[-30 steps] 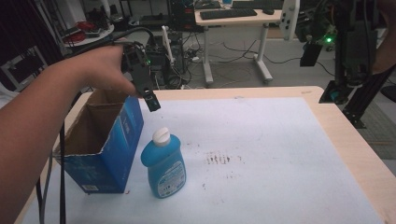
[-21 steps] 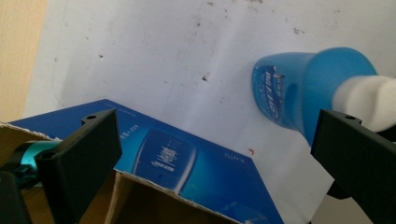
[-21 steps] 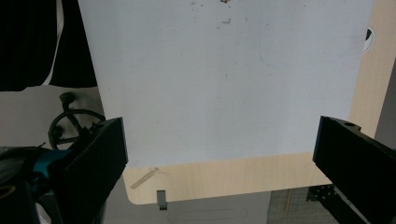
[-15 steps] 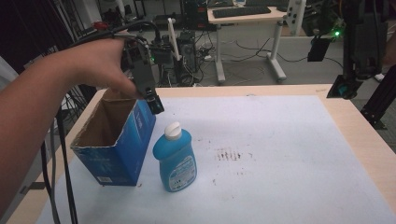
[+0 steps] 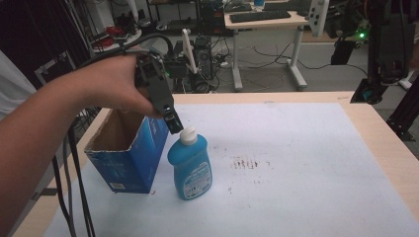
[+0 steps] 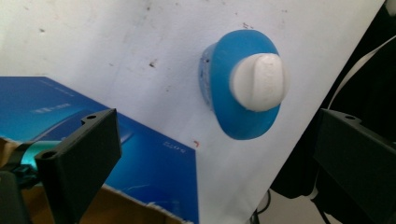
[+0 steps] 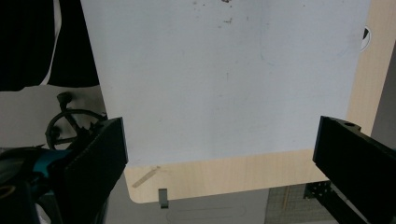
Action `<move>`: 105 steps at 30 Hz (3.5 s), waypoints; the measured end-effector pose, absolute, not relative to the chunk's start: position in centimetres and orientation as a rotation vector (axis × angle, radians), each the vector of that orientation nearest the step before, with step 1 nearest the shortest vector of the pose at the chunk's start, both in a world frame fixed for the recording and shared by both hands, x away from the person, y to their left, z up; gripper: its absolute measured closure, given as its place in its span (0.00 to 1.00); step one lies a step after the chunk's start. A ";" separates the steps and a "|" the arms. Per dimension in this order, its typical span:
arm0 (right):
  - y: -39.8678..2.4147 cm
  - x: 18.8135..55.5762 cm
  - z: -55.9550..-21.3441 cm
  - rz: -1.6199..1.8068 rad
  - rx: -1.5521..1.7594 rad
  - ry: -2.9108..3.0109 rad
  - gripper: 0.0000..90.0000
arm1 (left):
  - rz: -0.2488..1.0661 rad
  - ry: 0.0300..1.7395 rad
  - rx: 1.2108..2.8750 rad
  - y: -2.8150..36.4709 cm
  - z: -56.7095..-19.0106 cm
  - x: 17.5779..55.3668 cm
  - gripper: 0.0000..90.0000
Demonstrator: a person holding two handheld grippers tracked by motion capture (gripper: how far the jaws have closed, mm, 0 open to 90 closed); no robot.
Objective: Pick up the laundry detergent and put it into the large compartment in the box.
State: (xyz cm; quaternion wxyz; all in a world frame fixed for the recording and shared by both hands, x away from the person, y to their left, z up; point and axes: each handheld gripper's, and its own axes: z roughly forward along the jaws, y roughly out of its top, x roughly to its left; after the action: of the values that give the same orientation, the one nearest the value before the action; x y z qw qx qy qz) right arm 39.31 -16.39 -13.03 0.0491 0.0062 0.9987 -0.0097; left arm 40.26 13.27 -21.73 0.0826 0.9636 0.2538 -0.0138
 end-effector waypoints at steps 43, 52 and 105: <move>-15.8 39.4 -13.7 -0.042 0.007 3.043 0.02 | -0.097 0.854 2.848 9.9 -29.8 39.1 0.02; -15.9 39.5 -14.0 -0.043 0.008 3.045 0.02 | -0.094 0.847 2.877 9.6 -30.1 39.3 0.02; -16.0 39.4 -14.3 -0.047 0.018 3.038 0.02 | -0.052 0.870 2.940 9.1 -30.2 39.1 0.42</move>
State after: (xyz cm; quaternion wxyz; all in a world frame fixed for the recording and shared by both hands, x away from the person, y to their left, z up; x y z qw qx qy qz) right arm 39.39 -16.03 -14.27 0.0515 0.0058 0.9985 -0.0155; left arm 39.07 9.07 -30.16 0.0374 0.9581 0.2834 -0.0171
